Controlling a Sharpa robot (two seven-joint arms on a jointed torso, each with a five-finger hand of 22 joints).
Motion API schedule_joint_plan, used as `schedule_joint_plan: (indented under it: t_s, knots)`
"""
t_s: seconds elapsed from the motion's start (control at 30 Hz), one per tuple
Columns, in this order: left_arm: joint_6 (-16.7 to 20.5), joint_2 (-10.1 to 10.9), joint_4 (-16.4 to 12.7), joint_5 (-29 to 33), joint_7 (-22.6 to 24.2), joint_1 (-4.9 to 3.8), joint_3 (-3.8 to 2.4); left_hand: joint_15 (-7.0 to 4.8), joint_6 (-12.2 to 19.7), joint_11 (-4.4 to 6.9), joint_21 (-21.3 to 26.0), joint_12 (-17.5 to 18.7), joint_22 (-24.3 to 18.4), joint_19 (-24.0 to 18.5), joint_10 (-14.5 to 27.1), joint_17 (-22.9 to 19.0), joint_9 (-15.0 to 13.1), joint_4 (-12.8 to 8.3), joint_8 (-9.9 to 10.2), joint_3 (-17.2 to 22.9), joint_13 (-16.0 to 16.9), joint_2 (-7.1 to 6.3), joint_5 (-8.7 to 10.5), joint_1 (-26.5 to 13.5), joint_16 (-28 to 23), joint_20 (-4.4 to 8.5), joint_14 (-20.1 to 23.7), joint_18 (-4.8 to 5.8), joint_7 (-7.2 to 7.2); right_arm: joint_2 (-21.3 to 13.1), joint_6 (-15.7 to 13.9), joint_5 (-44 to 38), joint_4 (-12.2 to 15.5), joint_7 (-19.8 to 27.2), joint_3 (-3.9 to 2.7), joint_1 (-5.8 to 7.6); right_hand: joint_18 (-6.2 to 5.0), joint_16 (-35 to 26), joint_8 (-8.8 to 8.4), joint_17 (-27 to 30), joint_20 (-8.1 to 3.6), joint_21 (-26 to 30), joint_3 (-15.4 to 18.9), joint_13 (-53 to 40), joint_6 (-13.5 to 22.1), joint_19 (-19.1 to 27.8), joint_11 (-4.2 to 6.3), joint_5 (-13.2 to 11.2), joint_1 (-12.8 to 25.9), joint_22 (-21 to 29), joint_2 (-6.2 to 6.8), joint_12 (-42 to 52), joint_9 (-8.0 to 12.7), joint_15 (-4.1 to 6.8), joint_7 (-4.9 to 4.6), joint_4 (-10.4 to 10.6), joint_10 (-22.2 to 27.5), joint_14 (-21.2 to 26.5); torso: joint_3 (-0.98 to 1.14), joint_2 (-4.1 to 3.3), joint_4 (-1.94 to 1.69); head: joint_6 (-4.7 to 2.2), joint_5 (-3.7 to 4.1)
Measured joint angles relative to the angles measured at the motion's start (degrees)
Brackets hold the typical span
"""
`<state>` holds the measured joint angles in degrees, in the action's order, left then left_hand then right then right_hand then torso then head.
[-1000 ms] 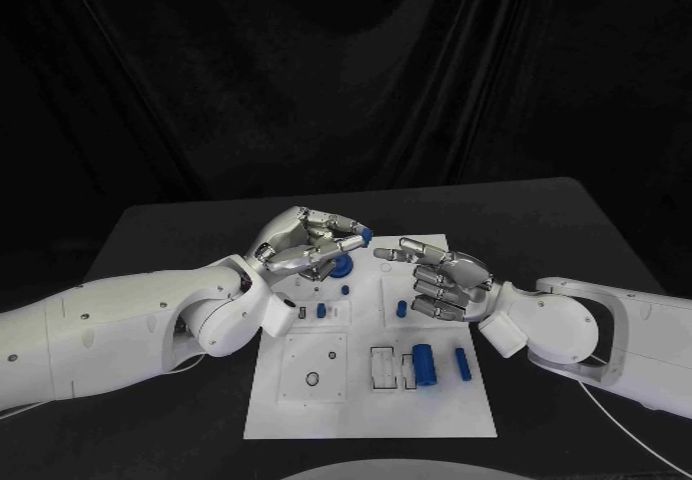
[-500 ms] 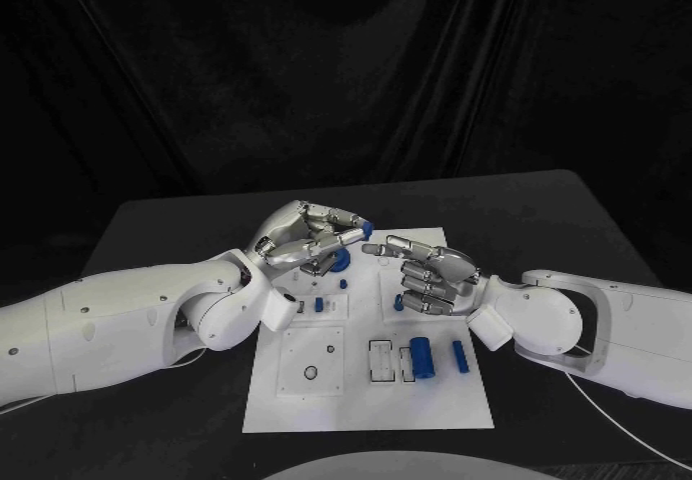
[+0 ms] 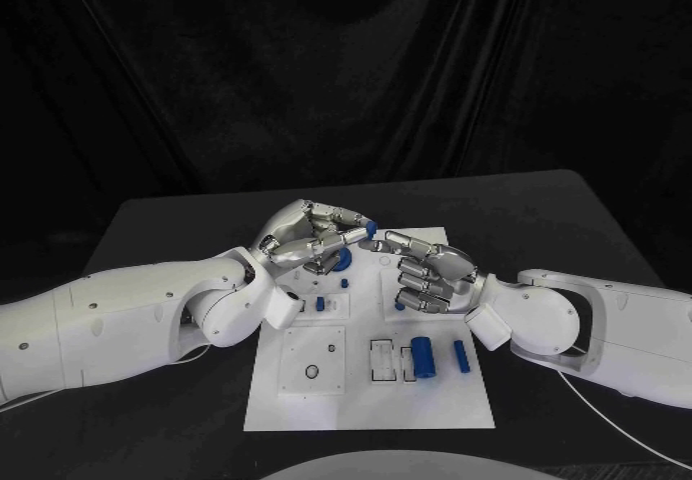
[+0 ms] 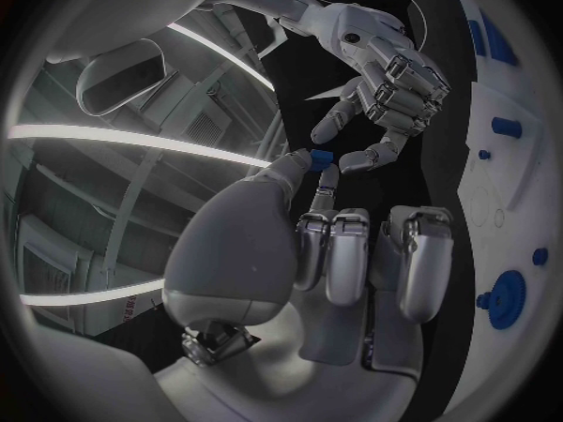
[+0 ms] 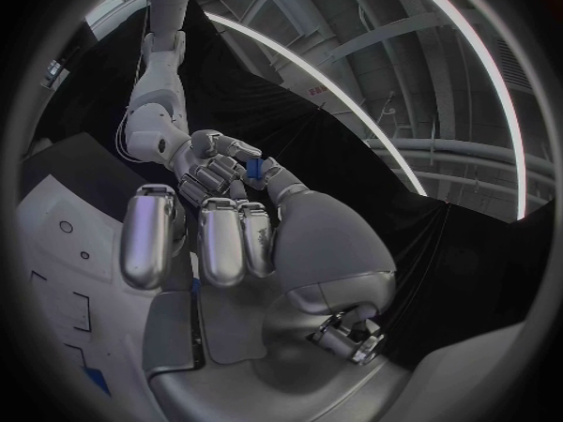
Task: Assemble the parts on the task board
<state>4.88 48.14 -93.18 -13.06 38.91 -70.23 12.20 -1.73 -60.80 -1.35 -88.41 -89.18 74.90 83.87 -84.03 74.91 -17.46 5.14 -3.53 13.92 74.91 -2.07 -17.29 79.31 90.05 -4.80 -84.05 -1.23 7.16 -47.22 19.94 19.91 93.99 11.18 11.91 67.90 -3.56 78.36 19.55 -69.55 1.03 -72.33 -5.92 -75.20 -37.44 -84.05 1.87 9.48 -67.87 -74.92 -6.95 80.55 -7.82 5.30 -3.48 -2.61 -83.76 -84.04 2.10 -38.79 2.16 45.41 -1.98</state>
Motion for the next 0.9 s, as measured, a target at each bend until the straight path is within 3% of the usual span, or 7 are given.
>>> schedule_joint_plan:
  t_s: [0.23,0.57,0.9]
  knots:
    - [-0.1,-0.2,0.1,0.0,0.0,0.0,0.0,0.0,0.0,0.0,0.0,0.0,0.0,0.0,0.0,0.0,0.0,0.0,-0.3,0.0,0.0,0.15,0.15,0.2,0.0,0.0,0.0,0.0,0.0,0.3,1.3,0.5,0.2,0.5,0.01,-0.01,0.0,0.0,2.32,0.0,0.0,0.0,0.3,0.0,0.0,0.0,0.11,0.0,0.1,0.0,-0.71,0.3,-0.6,0.0,0.0,-0.3,-0.1,0.0,-0.09,0.0,-0.01,0.29,0.05]
    - [-0.3,-0.3,0.2,0.1,0.0,0.0,-0.04,0.0,0.2,0.0,0.0,0.0,0.0,0.0,0.0,0.0,0.0,-0.2,-0.2,-0.2,0.0,0.36,0.16,0.4,0.0,0.0,0.0,0.0,-0.2,0.6,1.9,0.8,0.2,0.6,0.06,-0.07,0.0,0.0,5.59,0.2,0.0,0.0,0.1,-4.0,-1.2,0.0,0.11,0.2,-1.2,0.0,-2.02,0.0,-1.7,0.21,0.2,-1.6,-0.1,0.0,-0.04,-0.03,-0.02,0.47,-0.05]
    - [-0.6,-0.4,0.1,0.1,0.1,0.0,-0.04,0.0,0.2,0.0,0.2,0.0,0.0,0.0,0.0,0.0,0.0,-0.2,-0.2,-0.2,0.0,0.36,0.17,0.4,0.0,0.0,0.0,0.0,-0.21,0.7,1.8,0.9,0.3,0.7,0.05,-0.07,0.0,0.0,8.54,0.6,-0.21,0.6,0.2,-4.3,-1.7,0.2,0.11,0.2,-1.3,0.0,-2.14,0.0,-2.9,0.21,0.62,-2.6,-0.1,0.0,-0.07,-0.07,0.01,0.61,-0.18]
